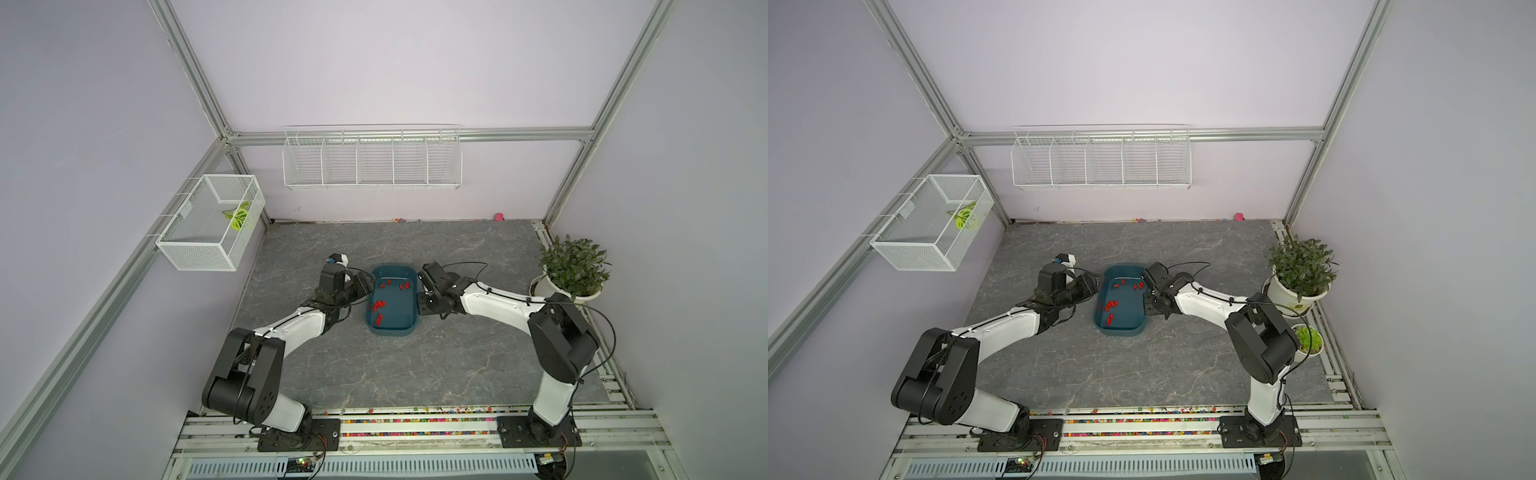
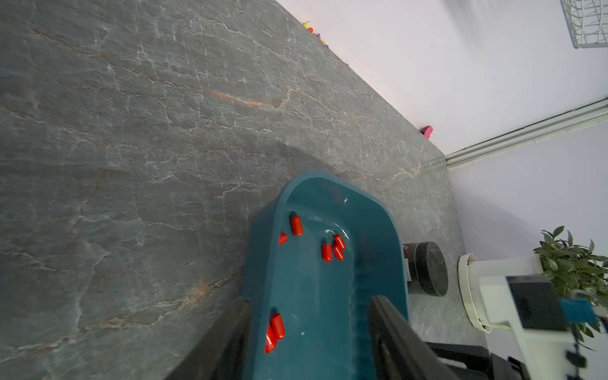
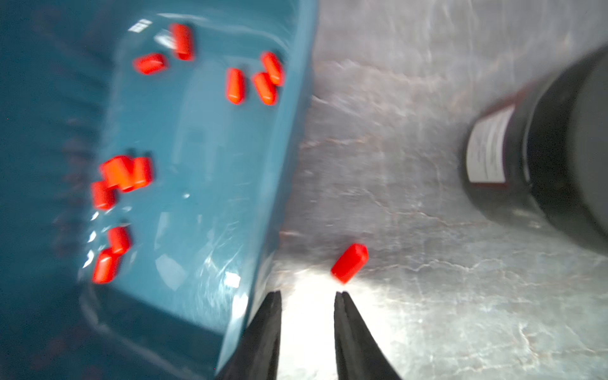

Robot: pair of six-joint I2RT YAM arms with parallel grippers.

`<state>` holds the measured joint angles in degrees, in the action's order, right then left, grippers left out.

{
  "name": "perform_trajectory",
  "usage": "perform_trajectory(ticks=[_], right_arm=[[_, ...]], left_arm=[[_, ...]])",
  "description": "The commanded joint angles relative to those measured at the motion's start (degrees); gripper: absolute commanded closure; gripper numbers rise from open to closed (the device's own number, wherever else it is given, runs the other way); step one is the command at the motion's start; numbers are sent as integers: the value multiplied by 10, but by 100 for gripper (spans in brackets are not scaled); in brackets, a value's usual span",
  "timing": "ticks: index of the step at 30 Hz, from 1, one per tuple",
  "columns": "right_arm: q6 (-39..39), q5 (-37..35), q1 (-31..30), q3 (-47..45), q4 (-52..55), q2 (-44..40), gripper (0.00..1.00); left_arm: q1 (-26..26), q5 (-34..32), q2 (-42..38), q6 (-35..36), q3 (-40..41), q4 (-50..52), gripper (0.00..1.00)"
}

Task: Take the screw protection sleeves out of the storage box
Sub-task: Place the screw protection sleeve at the center of the board, then pick up the screw protection sleeve from the storage box.

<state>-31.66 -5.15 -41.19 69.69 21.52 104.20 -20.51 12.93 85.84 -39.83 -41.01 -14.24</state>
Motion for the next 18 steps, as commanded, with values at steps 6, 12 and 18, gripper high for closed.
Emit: perform_trajectory(ticks=[6, 12, 18], right_arm=[[54, -86, -27, 11, -26, -54, 68], [74, -73, -37, 18, -55, -55, 68], [91, -13, -42, 53, -73, -29, 67]], left_arm=[[5, 1, 13, 1, -14, 3, 37], [6, -1, 18, -1, -20, 11, 37], [32, -17, 7, -18, -36, 98, 42]])
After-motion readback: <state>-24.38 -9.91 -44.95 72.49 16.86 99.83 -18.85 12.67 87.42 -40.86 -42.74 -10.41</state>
